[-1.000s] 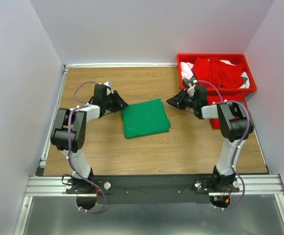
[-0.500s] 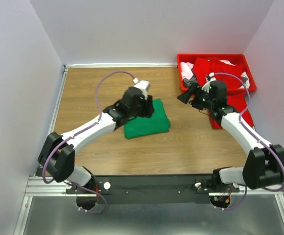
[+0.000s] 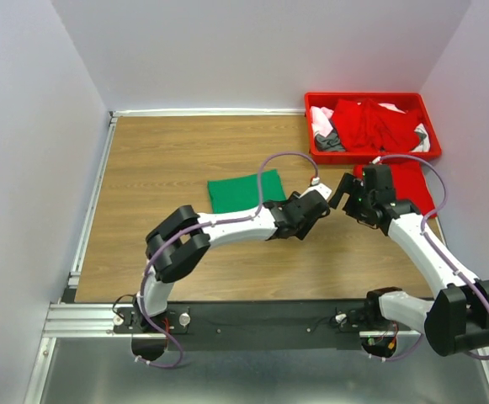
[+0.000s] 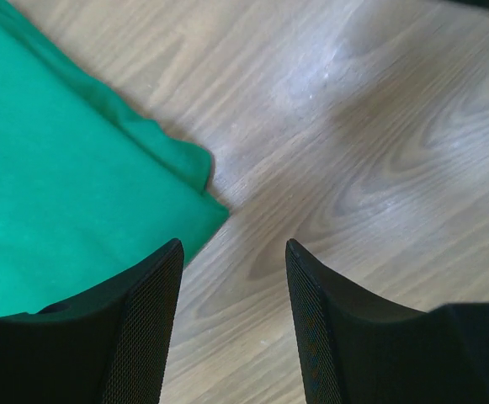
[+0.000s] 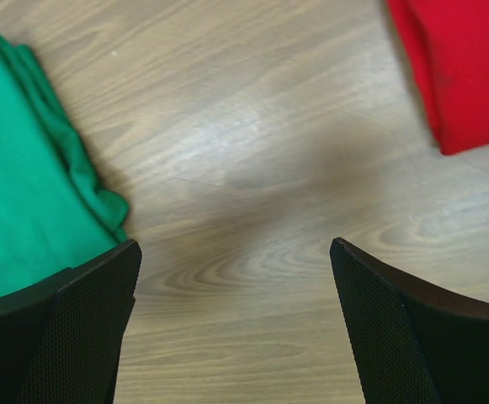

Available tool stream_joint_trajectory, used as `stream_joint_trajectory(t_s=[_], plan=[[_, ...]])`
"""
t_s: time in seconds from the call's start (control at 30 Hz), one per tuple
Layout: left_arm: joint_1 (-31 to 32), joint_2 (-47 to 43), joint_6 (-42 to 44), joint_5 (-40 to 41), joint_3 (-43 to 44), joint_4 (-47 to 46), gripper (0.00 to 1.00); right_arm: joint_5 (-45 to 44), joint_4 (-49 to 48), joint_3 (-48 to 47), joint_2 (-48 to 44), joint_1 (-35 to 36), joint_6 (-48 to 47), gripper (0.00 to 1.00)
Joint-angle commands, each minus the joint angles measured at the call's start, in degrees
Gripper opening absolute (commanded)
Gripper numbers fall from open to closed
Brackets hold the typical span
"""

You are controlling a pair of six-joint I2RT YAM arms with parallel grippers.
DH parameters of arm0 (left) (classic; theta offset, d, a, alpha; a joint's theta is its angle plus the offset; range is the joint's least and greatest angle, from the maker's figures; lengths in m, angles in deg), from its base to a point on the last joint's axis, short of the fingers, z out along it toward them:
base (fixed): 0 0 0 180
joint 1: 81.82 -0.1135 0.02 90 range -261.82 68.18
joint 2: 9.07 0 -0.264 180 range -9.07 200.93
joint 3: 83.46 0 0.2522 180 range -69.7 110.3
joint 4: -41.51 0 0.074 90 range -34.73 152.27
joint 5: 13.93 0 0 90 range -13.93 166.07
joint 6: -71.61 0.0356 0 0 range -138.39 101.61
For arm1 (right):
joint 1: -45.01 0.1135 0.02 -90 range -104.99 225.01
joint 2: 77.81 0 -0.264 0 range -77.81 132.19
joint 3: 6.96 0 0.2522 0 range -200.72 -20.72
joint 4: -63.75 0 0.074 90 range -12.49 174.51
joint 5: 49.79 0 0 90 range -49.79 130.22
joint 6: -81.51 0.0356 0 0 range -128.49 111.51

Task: Fold and stack the t-shirts
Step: Neatly place the folded tshirt to the corner

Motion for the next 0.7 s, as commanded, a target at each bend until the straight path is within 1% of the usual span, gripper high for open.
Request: stream_joint_trajectory(t_s=[0.0,0.17,0.5,0.6,0.63,0.67], plan=[[0.0,3.5,1.4,4.7,3.8,2.8,0.60,-5.1,3.3,1.2,-1.4,-0.5,0.9,1.00],[-0.1,7.7,2.4,5.4,5.3,2.1,0.59,-5.4,3.3,2.1,-1.2,-0.7,1.4,1.00],[-0.1,12.5,3.1,9.0,5.9,2.2,0.54,-4.3,2.9,3.1,-0.8,-0.8,1.2,1.00],[-0.3,13.0,3.1,9.3,5.4,2.0,0.45,-2.9,2.4,3.2,-0.8,-0.8,1.0,1.00],[-0.3,13.0,3.1,9.3,5.2,2.1,0.35,-2.4,2.2,3.2,-0.9,-0.8,0.9,1.00],[-0.3,12.8,3.1,9.3,4.8,2.1,0.29,-1.1,1.6,3.2,-0.7,-0.8,0.6,1.00]])
